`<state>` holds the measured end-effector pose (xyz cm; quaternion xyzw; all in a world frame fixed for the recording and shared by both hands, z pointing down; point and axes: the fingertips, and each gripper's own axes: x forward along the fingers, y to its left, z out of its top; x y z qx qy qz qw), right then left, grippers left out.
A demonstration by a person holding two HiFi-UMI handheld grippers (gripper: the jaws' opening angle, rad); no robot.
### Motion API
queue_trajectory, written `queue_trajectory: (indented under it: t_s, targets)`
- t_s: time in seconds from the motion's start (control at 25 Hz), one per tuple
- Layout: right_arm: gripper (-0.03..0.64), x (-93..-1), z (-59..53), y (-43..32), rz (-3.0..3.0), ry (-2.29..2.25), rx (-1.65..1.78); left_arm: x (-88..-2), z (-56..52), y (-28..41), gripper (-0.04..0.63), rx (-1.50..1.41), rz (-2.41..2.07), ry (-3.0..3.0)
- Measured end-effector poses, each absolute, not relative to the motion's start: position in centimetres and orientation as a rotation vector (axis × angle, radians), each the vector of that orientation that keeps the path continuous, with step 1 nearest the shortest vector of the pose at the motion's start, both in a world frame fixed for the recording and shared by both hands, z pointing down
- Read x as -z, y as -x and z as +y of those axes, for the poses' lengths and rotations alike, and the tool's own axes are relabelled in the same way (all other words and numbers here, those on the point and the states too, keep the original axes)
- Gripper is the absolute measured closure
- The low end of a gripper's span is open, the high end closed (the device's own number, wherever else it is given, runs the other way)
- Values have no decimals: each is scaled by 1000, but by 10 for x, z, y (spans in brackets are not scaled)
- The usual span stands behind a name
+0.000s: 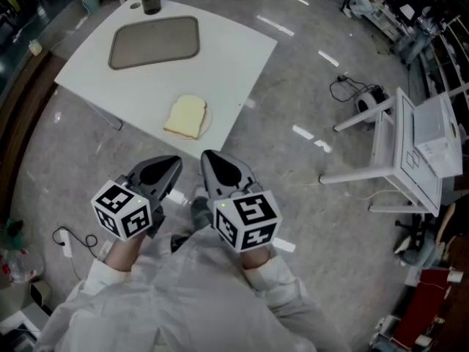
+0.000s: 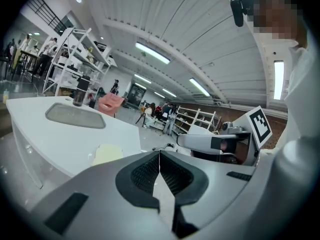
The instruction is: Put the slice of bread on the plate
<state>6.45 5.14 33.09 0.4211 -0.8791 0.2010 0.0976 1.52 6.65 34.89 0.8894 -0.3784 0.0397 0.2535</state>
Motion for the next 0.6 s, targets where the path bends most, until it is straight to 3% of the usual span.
queue_trajectory:
  t_s: [0.6]
  targets:
    - [601, -348, -36, -85, -2589, -1155, -609, -359, -20, -28, 584, -84, -1111, -2354]
